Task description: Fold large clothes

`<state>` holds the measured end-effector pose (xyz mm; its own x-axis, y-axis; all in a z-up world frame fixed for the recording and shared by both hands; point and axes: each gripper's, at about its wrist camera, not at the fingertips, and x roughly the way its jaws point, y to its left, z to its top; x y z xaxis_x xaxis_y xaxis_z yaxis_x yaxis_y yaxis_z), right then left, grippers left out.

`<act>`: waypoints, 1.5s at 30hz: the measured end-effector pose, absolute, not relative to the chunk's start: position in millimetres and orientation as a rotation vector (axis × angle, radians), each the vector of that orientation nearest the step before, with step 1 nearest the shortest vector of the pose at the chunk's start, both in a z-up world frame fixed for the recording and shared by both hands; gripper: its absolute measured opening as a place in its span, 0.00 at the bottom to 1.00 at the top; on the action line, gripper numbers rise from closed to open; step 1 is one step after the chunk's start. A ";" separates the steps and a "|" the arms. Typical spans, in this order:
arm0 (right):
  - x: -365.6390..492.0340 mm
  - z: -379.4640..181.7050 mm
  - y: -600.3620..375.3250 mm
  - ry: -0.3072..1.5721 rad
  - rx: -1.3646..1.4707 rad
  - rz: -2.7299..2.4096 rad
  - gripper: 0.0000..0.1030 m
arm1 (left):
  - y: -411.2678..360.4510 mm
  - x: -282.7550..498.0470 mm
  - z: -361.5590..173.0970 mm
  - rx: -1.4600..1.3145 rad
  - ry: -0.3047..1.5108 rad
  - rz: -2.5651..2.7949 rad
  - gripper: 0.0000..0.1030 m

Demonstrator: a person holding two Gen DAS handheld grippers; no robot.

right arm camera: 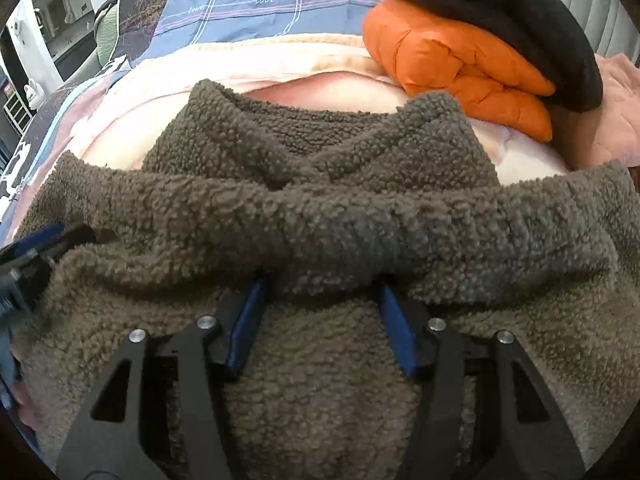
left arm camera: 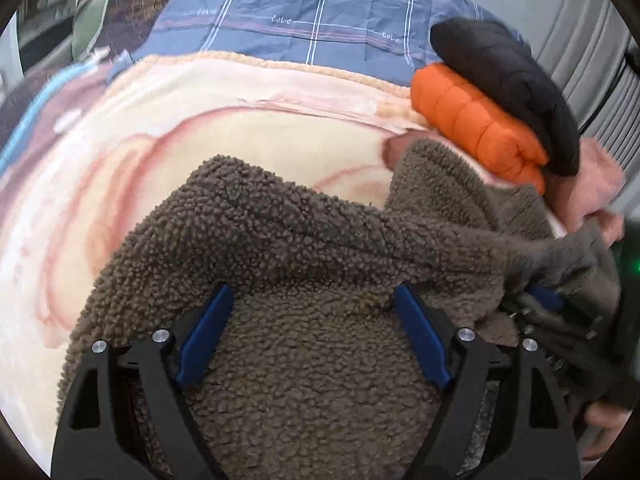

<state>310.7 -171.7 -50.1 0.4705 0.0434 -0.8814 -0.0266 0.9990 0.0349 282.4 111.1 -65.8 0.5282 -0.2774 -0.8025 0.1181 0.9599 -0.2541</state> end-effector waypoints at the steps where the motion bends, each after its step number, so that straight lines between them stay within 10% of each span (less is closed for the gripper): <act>1: 312.0 -49.5 -174.8 1.084 0.038 0.052 0.56 | 113.3 281.9 -65.8 -0.195 0.986 -0.248 0.82; 10: 223.4 19.7 -169.8 1.000 0.220 0.182 0.51 | 110.3 274.6 -64.4 -0.178 0.968 -0.253 0.83; 15: 177.6 -50.0 -136.1 0.865 -0.070 0.076 0.53 | 110.4 274.8 -64.5 -0.182 0.966 -0.262 0.85; 45: 100.4 -20.4 -153.6 0.911 0.210 0.136 0.39 | 111.4 272.2 -64.0 -0.184 0.951 -0.275 0.86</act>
